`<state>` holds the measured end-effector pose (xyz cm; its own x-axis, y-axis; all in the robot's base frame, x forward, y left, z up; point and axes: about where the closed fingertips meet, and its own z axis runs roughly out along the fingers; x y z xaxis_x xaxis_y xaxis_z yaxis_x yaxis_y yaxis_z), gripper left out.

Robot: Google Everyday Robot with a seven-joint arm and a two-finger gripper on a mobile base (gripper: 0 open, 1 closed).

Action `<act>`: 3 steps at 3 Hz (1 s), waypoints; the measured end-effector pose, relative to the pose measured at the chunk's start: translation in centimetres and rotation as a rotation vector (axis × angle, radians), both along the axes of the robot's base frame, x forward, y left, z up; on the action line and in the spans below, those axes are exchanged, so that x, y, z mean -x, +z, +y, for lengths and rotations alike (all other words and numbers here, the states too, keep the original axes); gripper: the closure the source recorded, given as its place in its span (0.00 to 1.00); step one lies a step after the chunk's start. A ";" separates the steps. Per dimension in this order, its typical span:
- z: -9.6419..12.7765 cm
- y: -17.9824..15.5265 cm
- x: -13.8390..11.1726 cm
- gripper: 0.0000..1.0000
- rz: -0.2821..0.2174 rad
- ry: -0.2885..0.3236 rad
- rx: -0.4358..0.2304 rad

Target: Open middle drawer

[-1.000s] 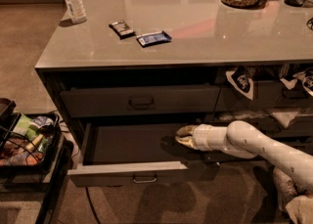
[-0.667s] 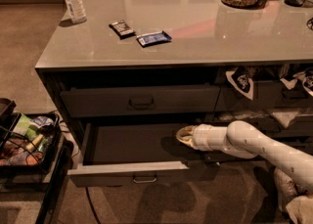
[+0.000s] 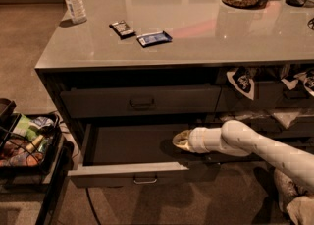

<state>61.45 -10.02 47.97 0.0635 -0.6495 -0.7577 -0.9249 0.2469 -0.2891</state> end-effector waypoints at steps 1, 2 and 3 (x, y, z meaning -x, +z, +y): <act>2.6 -4.1 1.3 1.00 0.064 0.106 0.005; 4.9 -7.5 2.4 1.00 0.106 0.177 -0.018; 5.2 -7.8 2.5 1.00 0.106 0.190 -0.016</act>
Offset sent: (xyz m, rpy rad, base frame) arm -0.0360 0.0710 -0.1139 0.0440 0.1547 0.2543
